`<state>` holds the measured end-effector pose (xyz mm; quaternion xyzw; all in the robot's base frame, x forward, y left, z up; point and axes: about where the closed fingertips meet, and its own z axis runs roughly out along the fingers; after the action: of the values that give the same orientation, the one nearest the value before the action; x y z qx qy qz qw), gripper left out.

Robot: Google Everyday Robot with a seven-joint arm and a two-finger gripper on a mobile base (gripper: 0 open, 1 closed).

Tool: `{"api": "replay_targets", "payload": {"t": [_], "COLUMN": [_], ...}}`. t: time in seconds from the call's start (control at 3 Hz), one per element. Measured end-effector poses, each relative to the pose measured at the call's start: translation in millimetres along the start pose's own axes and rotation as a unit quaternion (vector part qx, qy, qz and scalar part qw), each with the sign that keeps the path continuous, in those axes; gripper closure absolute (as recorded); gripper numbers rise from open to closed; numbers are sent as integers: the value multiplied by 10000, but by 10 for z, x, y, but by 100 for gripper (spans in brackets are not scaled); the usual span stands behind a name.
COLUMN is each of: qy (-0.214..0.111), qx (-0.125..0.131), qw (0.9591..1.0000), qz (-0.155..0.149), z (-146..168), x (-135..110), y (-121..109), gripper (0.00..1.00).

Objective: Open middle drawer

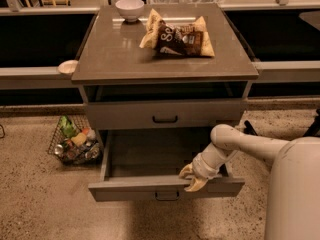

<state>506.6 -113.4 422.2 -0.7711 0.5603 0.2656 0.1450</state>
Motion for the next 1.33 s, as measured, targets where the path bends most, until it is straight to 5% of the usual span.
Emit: {"api": "replay_targets", "payload": {"t": [1.0,1.33], "qy": [-36,-10], "qx": [-16,107], "qw": [9999,9995], "qz": [-96,-313], "z": [-25,-266], "x": [-17,-81], "y": [0,92], "gripper": [13,0]}}
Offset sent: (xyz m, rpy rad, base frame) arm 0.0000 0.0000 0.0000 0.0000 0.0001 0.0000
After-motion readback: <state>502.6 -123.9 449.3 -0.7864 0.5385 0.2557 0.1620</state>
